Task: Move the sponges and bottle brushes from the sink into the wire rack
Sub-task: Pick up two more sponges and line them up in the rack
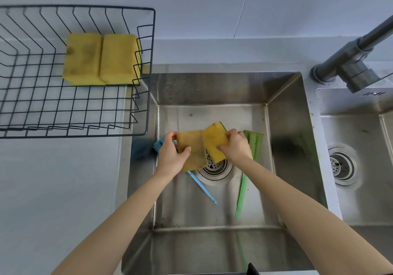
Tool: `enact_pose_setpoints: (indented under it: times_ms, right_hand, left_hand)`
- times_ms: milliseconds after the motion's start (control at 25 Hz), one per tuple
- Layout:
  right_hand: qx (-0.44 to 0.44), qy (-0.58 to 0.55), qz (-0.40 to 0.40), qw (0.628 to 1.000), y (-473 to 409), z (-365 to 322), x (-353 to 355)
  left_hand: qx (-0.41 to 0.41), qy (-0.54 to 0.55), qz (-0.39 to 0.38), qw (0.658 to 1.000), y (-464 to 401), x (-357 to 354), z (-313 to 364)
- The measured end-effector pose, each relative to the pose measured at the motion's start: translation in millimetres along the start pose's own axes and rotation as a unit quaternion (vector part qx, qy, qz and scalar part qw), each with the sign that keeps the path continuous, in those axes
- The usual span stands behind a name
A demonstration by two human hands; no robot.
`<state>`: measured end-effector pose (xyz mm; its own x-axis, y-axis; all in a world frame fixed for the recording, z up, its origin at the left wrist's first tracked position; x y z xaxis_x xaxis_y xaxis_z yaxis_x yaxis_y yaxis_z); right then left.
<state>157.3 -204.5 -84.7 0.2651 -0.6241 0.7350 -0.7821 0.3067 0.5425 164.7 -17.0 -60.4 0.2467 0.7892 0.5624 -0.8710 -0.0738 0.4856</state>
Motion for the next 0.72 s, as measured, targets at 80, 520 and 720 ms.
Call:
enact_pose_setpoints:
  times_ms: [80,520,720]
  right_hand:
    - [-0.029,-0.078,0.005,0.997,6.1,4.9,3.8]
    - [-0.029,-0.152,0.079,0.985,52.7,3.8,68.3]
    - [0.002,-0.169,0.103,0.980,79.7,-13.3,92.9]
  left_hand:
    - [0.003,-0.009,0.013,1.000,4.3,5.1,1.8]
    - [-0.045,-0.020,-0.009,0.999,52.4,26.6,25.3]
    - [-0.086,-0.006,-0.007,0.996,82.4,42.7,41.9]
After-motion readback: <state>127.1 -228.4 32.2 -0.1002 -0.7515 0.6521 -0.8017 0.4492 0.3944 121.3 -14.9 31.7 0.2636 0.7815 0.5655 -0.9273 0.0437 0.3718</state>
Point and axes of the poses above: each hand's wrist, its own y-axis away from the middle knuckle, its own x-axis out of the back of the hand, z = x × y, the point moved 7 cm from there along -y, towards the middle knuckle, and after that the axes turned 3 degrees about z, right-handed, at the moved point
